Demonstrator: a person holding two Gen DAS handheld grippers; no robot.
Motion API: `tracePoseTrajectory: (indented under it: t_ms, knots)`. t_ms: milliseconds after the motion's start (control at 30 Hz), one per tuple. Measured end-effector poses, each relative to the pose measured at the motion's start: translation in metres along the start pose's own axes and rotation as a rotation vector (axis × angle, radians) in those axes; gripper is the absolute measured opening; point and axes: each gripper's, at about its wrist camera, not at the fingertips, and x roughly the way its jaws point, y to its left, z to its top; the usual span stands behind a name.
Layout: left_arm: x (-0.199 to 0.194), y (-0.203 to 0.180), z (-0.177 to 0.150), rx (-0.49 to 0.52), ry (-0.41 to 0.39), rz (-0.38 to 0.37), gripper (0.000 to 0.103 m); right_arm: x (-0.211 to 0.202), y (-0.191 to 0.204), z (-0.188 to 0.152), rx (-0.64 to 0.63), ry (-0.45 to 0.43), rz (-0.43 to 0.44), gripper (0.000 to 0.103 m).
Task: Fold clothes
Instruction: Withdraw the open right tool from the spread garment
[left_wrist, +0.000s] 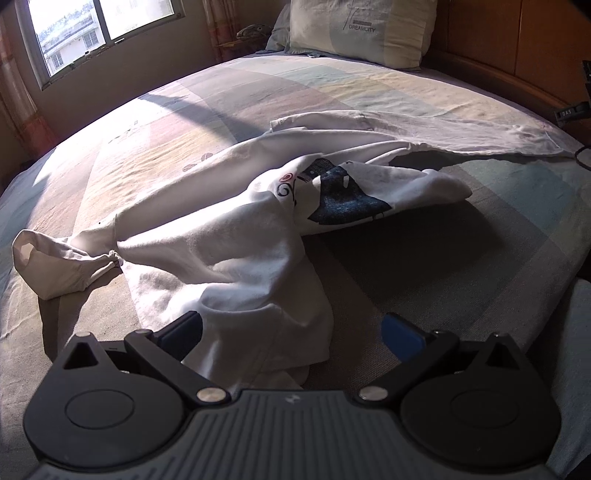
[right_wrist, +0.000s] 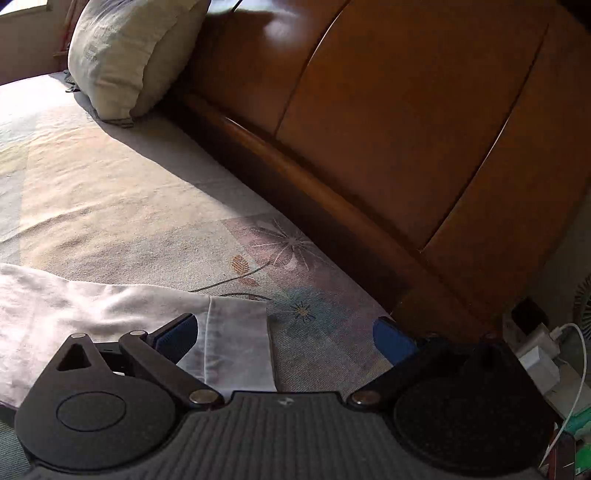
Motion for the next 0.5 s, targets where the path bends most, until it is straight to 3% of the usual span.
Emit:
tracePoseTrajectory:
  t_ms: [167, 367, 500]
  knots:
    - [-0.014, 0.003, -0.009, -0.010, -0.011, -0.003, 0.102, -0.052, 0.032, -0.023, -0.042, -0.022, 0.217, 0.103]
    - [-0.030, 0.018, -0.023, -0.035, -0.018, 0.039, 0.102, -0.142, 0.123, -0.075, -0.252, -0.066, 0.617, 0.103]
    - [-0.036, 0.036, -0.036, -0.092, -0.019, 0.047, 0.102, -0.195, 0.179, -0.104, -0.345, -0.076, 0.833, 0.103]
